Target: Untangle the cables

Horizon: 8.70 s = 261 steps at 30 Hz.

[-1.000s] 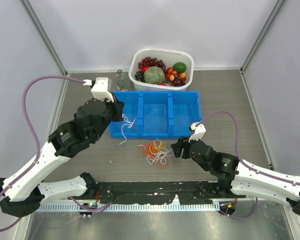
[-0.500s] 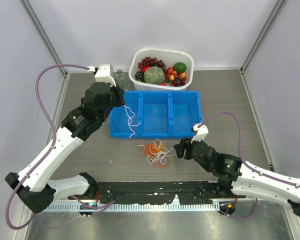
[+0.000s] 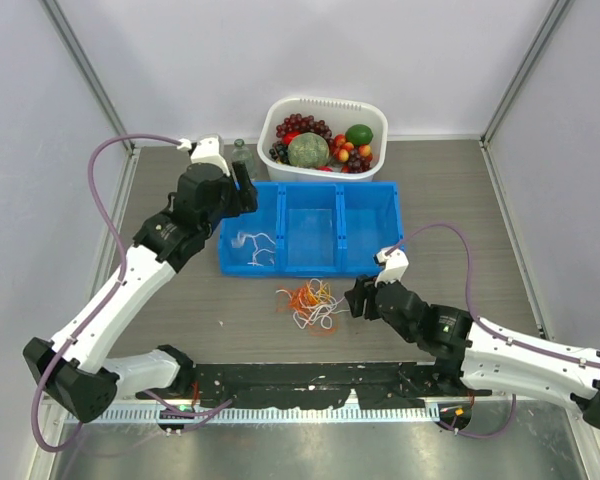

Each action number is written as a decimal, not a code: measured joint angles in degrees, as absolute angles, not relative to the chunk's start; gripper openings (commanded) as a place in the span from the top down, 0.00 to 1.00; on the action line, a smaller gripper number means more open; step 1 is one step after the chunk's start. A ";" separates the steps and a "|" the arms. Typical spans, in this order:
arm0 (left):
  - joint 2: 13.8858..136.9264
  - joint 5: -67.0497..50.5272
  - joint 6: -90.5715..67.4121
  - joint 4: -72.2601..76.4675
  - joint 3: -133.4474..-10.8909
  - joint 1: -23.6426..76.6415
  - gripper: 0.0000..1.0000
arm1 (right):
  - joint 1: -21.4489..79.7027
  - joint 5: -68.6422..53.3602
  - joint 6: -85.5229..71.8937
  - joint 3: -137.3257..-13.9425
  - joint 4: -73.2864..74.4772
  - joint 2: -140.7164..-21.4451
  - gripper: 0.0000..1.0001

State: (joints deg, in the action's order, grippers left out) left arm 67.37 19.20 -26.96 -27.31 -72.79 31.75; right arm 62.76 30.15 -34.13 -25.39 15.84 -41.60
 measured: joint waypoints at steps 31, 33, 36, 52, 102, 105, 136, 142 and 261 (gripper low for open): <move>59.96 -0.82 -46.50 -12.05 -32.62 50.02 0.61 | 62.76 13.43 -37.01 -25.08 -3.01 -61.23 0.47; 61.78 -0.12 -46.44 -12.08 -32.62 50.83 0.58 | 62.76 12.40 -37.19 -25.54 -2.83 -63.20 0.48; 61.69 -0.21 -46.50 -10.17 -31.90 52.01 0.58 | 62.76 10.85 -37.47 -25.63 -2.44 -64.27 0.51; 68.93 -4.27 -49.34 1.21 -30.22 57.14 0.57 | 62.76 11.11 -40.71 -21.56 -0.84 -55.81 0.48; 64.97 12.19 -50.63 -10.37 -32.91 57.56 0.21 | 62.39 15.66 -42.15 -25.67 8.08 -48.71 0.38; 63.40 12.80 -50.52 -10.13 -32.91 57.32 0.24 | 62.39 14.70 -45.76 -24.71 6.61 -53.06 0.34; 77.03 15.68 -50.61 -3.42 -31.53 56.82 0.35 | 59.99 5.15 -44.47 -27.05 1.19 -50.43 0.99; 77.78 16.08 -50.61 -1.80 -31.53 56.82 0.35 | 59.99 5.39 -34.98 -37.50 10.72 -34.33 0.99; 11.07 20.14 -43.31 -45.30 -46.24 56.60 0.14 | 56.29 18.48 -2.83 -82.59 -17.61 -95.24 0.99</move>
